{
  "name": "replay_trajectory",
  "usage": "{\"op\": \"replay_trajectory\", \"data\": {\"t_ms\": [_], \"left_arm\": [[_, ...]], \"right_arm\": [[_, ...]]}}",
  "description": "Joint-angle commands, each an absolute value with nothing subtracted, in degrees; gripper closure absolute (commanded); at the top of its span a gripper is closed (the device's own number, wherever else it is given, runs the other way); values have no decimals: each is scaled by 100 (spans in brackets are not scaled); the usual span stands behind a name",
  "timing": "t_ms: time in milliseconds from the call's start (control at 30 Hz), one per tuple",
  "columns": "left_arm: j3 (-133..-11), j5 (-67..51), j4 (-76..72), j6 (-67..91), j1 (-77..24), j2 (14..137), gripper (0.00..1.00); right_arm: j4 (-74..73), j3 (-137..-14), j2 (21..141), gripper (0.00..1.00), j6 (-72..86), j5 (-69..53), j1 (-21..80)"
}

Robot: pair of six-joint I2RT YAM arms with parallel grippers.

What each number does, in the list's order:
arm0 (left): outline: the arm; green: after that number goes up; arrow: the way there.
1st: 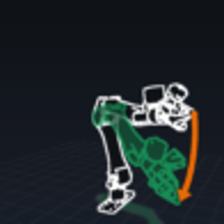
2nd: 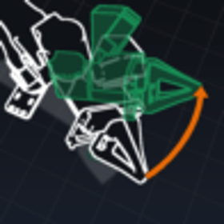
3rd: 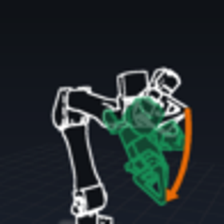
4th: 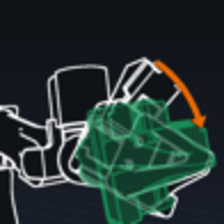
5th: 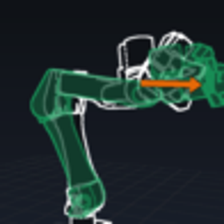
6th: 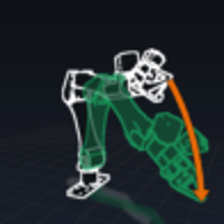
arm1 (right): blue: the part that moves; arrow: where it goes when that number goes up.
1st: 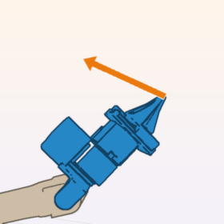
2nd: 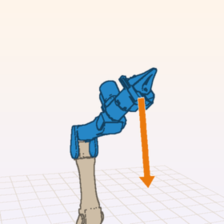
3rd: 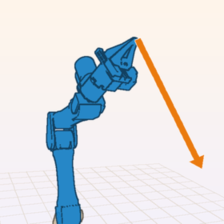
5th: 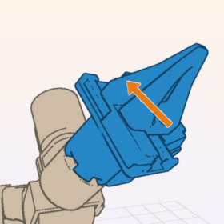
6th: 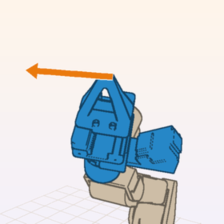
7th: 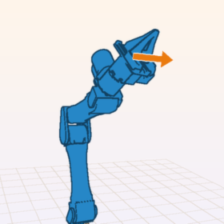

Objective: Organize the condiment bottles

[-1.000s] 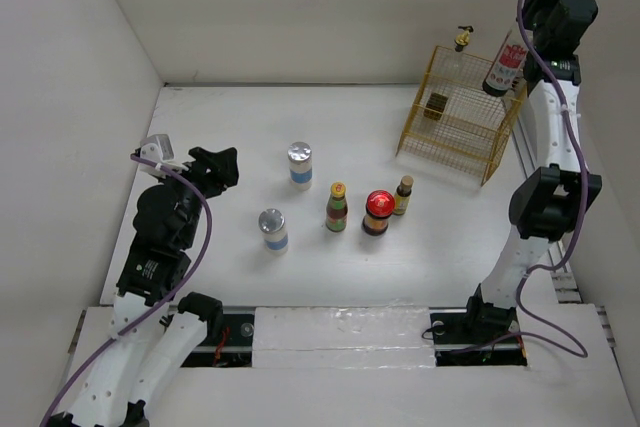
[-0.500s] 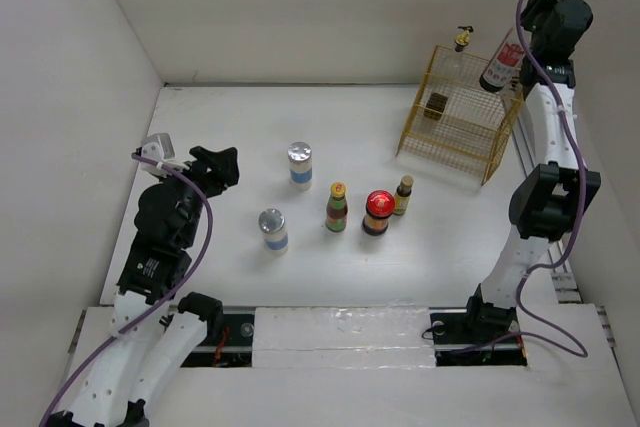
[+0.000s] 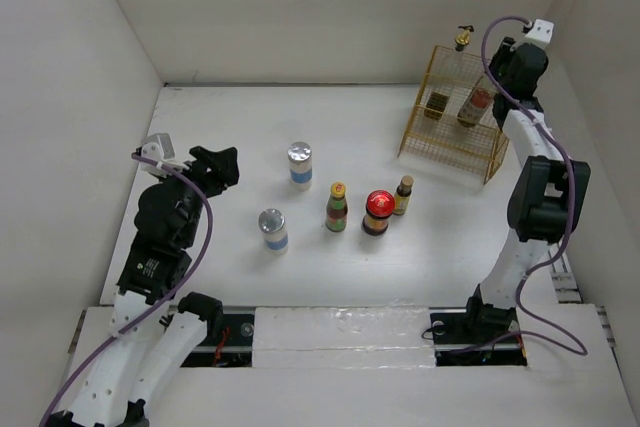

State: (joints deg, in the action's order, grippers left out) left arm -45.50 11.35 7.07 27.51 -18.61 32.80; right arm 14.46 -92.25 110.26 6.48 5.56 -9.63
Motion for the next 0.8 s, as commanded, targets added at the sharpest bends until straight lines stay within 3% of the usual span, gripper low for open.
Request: {"op": "replay_trajectory", "data": {"t_ms": [0,200,567,767], "left_arm": [[-4597,1090,457,2681,-1837,3173,32],[-4597,1090,457,2681,-1837,3050,32],[-4597,1037,457,2681,-1837,2997,32],[-4597,984,405,2681,-1837,2997,32]], "right_arm": [[2593,-9238,10494,80,747,493,-861],[2461,-8965,10547,78,483,667,-642],[2021,-9202,10494,28,316,668,-589],[1583,-9264,9906,15,369,598,-458]]}}
